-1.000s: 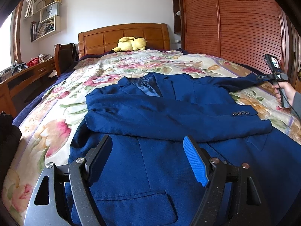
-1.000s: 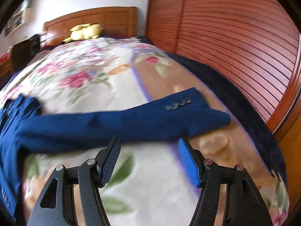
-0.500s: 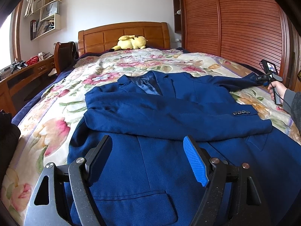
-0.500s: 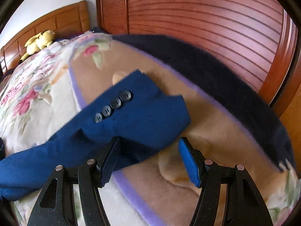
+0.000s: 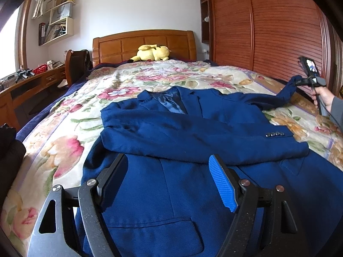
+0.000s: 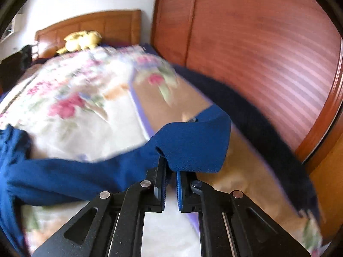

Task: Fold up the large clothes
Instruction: 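Move the right gripper to the other sleeve cuff and grasp it, then lift the sleeve with the right gripper and lay it across the jacket, then grasp the jacket side with the right gripper and fold it toward the center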

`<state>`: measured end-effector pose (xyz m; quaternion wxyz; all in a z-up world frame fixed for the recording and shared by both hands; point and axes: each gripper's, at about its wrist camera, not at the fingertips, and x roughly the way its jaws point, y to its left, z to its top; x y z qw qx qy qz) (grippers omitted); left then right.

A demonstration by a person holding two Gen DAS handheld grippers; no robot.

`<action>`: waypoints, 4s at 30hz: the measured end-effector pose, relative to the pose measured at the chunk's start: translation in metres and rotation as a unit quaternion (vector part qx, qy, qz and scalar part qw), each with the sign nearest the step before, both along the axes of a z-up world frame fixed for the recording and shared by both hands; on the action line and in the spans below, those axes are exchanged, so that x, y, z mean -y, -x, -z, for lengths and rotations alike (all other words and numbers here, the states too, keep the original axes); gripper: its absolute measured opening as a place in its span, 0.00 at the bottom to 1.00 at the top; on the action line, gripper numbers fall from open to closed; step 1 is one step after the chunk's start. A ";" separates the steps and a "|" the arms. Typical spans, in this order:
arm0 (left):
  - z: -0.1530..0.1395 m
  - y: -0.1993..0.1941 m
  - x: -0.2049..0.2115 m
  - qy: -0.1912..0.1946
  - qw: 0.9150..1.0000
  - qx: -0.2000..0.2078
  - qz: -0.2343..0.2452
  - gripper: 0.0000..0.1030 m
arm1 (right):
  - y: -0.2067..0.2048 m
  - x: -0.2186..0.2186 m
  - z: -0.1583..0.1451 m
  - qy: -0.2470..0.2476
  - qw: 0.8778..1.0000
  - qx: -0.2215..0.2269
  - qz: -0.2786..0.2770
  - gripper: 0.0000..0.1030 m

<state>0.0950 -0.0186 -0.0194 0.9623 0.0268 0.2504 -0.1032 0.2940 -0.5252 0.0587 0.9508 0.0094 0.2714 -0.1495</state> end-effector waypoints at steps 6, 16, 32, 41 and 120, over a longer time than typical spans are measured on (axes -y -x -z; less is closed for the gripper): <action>-0.006 0.001 -0.007 0.009 1.000 0.004 -0.004 0.76 | 0.041 -0.047 -0.070 0.039 0.996 0.072 -0.045 0.07; -0.014 0.020 -0.007 -0.039 0.999 0.034 0.001 0.76 | 0.120 -0.152 -0.132 0.094 0.976 0.126 -0.154 0.07; -0.023 0.032 -0.056 0.000 1.000 0.025 -0.011 0.76 | 0.220 -0.301 -0.128 0.129 0.921 0.131 -0.344 0.07; -0.026 0.034 -0.074 0.016 0.999 0.028 -0.024 0.76 | 0.253 -0.320 -0.134 0.112 0.892 0.114 -0.423 0.07; -0.032 0.041 -0.142 0.051 0.996 0.032 -0.062 0.76 | 0.258 -0.374 -0.007 -0.040 0.894 -0.009 -0.445 0.03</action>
